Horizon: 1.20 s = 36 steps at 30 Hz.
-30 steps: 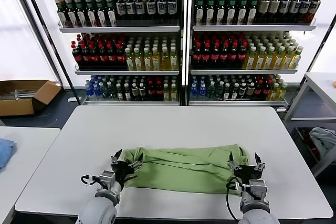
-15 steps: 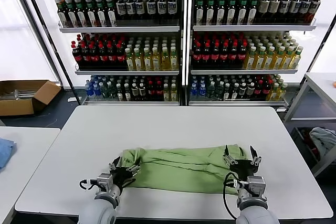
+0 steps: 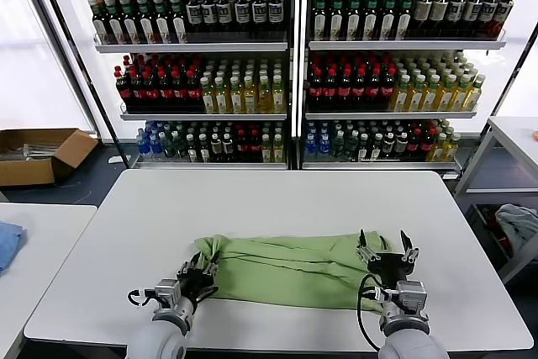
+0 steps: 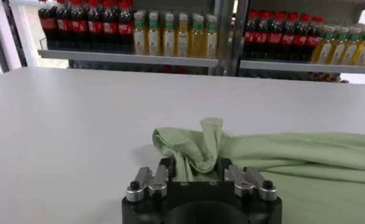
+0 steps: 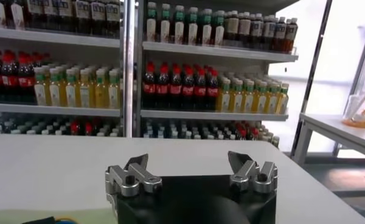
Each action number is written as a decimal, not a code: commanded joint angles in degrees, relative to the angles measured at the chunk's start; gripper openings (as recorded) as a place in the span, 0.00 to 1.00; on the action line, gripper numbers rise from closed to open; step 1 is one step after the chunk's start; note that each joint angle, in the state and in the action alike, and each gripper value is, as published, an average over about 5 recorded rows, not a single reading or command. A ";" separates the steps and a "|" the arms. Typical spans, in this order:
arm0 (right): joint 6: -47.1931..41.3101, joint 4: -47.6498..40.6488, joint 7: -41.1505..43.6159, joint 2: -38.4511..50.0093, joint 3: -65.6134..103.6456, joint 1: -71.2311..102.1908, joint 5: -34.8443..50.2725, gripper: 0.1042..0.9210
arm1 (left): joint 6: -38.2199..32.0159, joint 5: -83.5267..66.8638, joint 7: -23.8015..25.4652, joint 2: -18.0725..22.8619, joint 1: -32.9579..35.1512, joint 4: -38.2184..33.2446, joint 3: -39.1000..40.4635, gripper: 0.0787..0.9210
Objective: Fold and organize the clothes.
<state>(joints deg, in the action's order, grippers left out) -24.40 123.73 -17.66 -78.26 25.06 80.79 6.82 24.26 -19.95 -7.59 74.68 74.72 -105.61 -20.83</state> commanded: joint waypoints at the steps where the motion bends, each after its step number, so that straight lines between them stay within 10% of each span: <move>1: -0.32 0.11 -0.13 0.03 -0.36 -0.45 -0.03 0.88 | -1.23 0.69 0.46 -0.19 -0.15 0.28 -0.56 0.34; 10: -0.83 -0.40 -0.32 0.01 -1.66 -1.75 -0.17 0.88 | -1.60 -0.57 0.27 -4.17 -3.05 1.30 -7.54 0.05; 24: -0.71 -1.42 -0.36 -0.51 -2.89 -3.09 -0.04 0.88 | -2.22 -5.96 3.99 -29.06 -9.07 10.50 -27.46 0.03; 36: -0.68 0.95 -0.68 -0.62 -2.73 -1.03 -1.48 0.88 | 0.11 -3.93 4.00 -21.10 -3.57 -5.52 -14.39 0.03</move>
<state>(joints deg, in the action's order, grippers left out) -25.09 123.65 -18.23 -78.95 22.32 79.10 5.84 22.92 -23.91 -3.84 52.93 68.89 -101.58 -41.83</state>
